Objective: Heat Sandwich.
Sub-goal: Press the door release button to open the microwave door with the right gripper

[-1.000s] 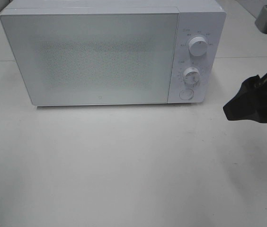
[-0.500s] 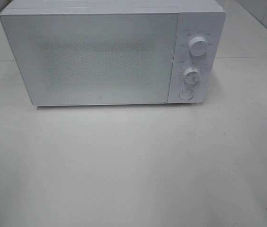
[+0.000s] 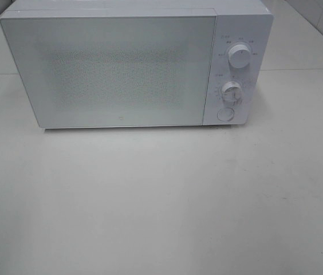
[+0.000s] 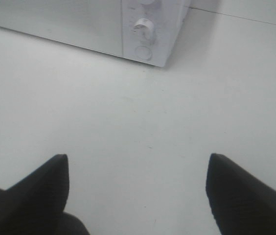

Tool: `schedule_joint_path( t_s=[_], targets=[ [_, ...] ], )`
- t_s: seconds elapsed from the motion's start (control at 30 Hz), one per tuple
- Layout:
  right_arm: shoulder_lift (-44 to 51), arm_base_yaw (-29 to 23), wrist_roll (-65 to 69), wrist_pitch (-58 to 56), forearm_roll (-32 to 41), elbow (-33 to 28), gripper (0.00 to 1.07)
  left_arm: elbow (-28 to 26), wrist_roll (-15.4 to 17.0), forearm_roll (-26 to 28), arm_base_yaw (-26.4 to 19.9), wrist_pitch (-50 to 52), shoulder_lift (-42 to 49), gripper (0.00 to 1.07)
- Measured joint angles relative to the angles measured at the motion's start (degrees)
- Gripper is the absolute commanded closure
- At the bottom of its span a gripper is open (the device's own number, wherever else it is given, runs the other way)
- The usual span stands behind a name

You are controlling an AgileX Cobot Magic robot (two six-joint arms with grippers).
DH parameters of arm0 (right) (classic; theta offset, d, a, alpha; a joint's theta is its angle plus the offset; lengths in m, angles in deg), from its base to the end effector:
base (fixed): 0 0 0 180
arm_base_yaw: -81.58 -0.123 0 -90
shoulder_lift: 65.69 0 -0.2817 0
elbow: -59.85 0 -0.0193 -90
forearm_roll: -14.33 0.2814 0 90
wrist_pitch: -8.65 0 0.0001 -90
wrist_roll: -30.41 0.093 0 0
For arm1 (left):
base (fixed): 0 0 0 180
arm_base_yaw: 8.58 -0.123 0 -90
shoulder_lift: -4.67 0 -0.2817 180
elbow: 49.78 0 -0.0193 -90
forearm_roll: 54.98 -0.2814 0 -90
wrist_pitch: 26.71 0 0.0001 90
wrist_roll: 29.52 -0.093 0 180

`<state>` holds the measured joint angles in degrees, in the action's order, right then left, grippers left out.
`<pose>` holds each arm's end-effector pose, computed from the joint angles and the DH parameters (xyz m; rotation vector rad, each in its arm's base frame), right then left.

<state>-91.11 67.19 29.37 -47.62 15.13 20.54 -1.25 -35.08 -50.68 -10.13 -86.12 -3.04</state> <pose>0.0690 0.0188 0.3335 -0.2828 2.0967 0.1559 0.0279 -0.0053 0.2931 0.0730 2.0149 -0.0106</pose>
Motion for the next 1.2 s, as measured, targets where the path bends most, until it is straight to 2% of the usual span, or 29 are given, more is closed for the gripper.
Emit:
schedule_joint_path(
  t_s=[0.27,0.43,0.6,1.2],
  targets=[
    [10.0,7.6,1.0,0.0,-0.8,-6.4,0.32,0.0,0.0,0.0,0.0,0.0,0.0,0.03],
    [14.9,9.9,1.0,-0.1,-0.8,-7.2,0.32,0.0,0.0,0.0,0.0,0.0,0.0,0.03],
    [17.8,10.5,1.0,-0.2,-0.8,-7.2,0.32,0.0,0.0,0.0,0.0,0.0,0.0,0.03],
    [17.8,10.5,1.0,-3.3,-0.8,-8.7,0.32,0.0,0.0,0.0,0.0,0.0,0.0,0.03]
  ],
)
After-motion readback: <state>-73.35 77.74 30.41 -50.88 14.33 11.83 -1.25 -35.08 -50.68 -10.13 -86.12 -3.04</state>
